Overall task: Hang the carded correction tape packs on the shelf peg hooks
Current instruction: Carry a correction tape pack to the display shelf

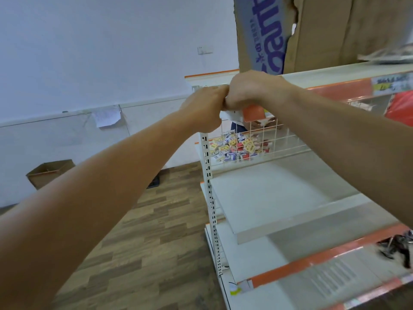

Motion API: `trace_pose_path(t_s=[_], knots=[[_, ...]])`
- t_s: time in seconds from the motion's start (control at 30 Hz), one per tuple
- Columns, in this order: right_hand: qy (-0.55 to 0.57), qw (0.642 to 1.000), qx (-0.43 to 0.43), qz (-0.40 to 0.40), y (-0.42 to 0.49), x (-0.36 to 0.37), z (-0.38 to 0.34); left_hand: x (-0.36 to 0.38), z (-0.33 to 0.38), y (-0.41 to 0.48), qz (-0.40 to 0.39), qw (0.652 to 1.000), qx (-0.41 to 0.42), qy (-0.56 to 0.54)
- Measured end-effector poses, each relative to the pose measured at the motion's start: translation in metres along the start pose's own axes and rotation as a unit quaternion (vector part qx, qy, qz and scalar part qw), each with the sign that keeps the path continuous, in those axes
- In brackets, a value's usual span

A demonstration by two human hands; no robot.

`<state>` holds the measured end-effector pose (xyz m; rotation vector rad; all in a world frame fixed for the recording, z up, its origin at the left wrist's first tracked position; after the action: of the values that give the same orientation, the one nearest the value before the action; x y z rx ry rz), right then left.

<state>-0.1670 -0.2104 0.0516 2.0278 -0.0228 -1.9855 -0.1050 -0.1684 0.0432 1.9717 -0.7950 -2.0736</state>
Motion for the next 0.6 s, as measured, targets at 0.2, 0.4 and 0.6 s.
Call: trace_pose_path(t_s=[0.2, 0.4, 0.6], knots=[[0.01, 0.999, -0.034, 0.001, 0.0, 0.0, -0.006, 0.019, -0.013, -0.008, -0.025, 0.999, -0.023, -0.027], [-0.015, 0.995, -0.086, 0.056, -0.001, -0.006, -0.02, 0.027, -0.037, -0.012, -0.024, 0.98, -0.108, -0.163], [0.04, 0.976, -0.135, 0.164, -0.014, -0.022, -0.038, 0.033, -0.055, -0.022, 0.023, 0.903, -0.215, -0.37]])
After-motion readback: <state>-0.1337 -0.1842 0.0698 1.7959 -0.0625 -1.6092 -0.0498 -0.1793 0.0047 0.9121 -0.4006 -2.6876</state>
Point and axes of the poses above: each hand's wrist, its own y-axis towards the middle knuckle, its own x-axis out of the palm, z = x × y, the point moved 9 cm from there along y, towards the middle knuckle, and after that the axes turned 5 degrees about z, right-handed, at the moved point
